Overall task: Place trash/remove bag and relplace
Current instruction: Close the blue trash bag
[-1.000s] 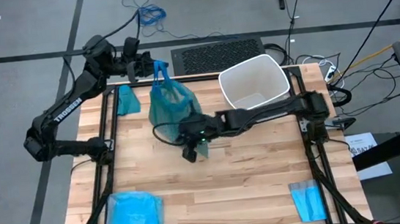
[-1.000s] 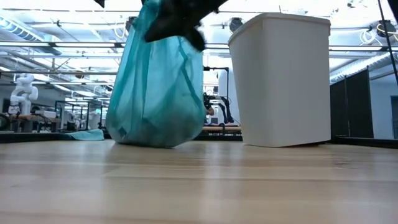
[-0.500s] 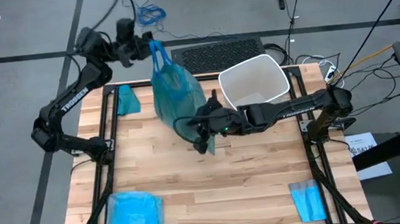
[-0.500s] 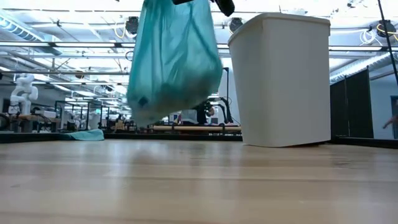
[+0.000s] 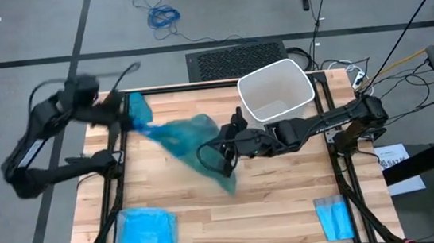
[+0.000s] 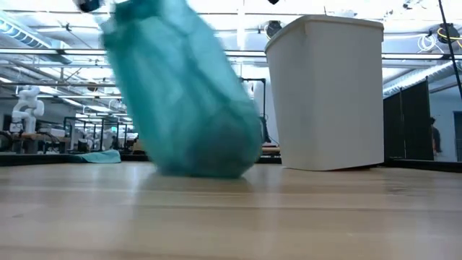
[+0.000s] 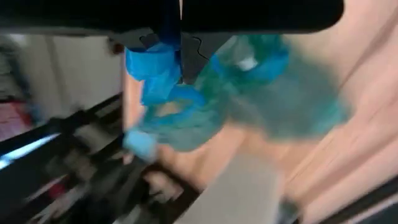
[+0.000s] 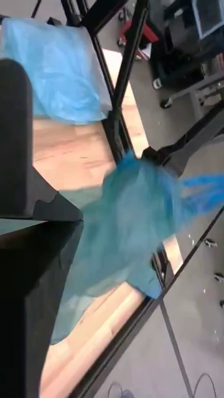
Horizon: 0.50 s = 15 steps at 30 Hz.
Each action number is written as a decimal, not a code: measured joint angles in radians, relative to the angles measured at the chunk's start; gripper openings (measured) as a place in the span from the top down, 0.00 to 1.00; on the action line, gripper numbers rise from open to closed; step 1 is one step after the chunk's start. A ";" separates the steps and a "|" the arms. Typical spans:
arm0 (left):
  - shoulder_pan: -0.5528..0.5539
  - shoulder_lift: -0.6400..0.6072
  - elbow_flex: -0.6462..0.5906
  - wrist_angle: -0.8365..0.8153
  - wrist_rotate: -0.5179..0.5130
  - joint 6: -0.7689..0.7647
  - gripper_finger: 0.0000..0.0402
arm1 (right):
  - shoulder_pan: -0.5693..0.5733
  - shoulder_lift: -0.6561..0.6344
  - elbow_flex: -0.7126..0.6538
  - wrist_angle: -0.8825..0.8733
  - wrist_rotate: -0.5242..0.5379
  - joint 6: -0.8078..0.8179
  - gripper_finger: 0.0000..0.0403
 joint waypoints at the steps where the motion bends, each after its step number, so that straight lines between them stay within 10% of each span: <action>1: -0.002 -0.035 -0.035 -0.032 -0.041 -0.004 1.00 | -0.004 0.001 -0.009 0.014 -0.016 -0.001 1.00; 11: -0.006 -0.395 -0.478 -0.018 -0.100 -0.362 1.00 | -0.147 0.057 -0.222 0.344 -0.569 0.166 1.00; 15: -0.006 -0.472 -0.532 0.149 -0.097 -0.466 1.00 | -0.169 0.119 -0.237 0.360 -0.601 0.203 1.00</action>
